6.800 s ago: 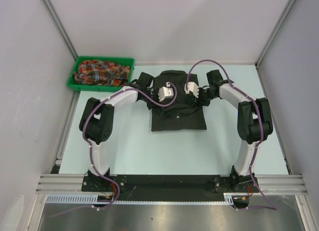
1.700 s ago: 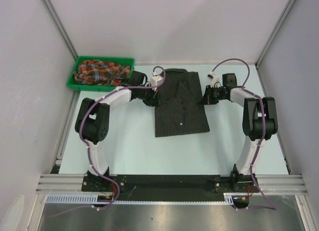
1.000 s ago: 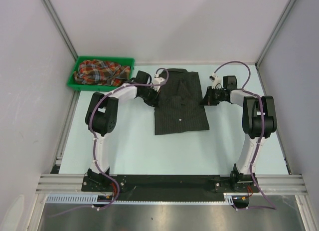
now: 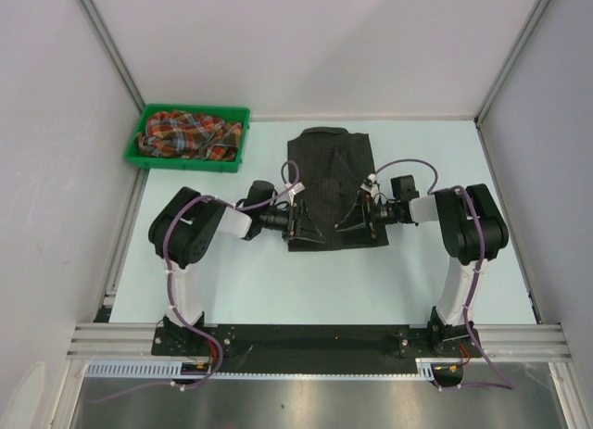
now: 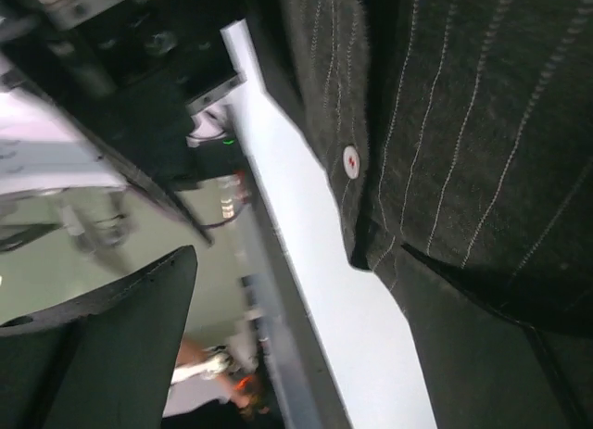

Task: Fold and stack the long sleeve shirts
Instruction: Fold the shirt

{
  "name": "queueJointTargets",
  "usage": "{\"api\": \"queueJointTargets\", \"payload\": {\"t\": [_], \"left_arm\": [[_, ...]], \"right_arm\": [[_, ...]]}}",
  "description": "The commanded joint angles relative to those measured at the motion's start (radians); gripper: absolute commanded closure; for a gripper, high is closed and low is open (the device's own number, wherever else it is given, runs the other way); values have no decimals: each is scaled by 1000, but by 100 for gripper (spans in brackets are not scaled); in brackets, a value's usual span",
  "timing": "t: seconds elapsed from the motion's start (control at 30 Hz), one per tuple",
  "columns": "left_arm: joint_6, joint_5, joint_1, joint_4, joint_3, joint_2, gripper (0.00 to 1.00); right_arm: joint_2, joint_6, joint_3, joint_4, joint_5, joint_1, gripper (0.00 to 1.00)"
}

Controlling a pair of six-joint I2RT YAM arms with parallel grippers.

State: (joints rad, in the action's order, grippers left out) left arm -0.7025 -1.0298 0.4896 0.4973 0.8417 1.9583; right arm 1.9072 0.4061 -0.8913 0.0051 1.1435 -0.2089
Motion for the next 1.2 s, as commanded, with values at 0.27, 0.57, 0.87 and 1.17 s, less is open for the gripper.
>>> {"api": "queueJointTargets", "payload": {"t": [0.27,0.57,0.87,1.17], "left_arm": [[63,103,-167,-176,-81,-1,11],[221,-6,-162,-250,39,-197,14],[32,99,-164,-87,270,68,18],[7,153,-269,-106,341,173,21]], "right_arm": [[92,-265,-17,-285,24,273,4],[-3,-318,-199,-452,87,292,4],[163,-75,-382,-73,21,172,10],[372,45,-474,53,-19,201,22]]}}
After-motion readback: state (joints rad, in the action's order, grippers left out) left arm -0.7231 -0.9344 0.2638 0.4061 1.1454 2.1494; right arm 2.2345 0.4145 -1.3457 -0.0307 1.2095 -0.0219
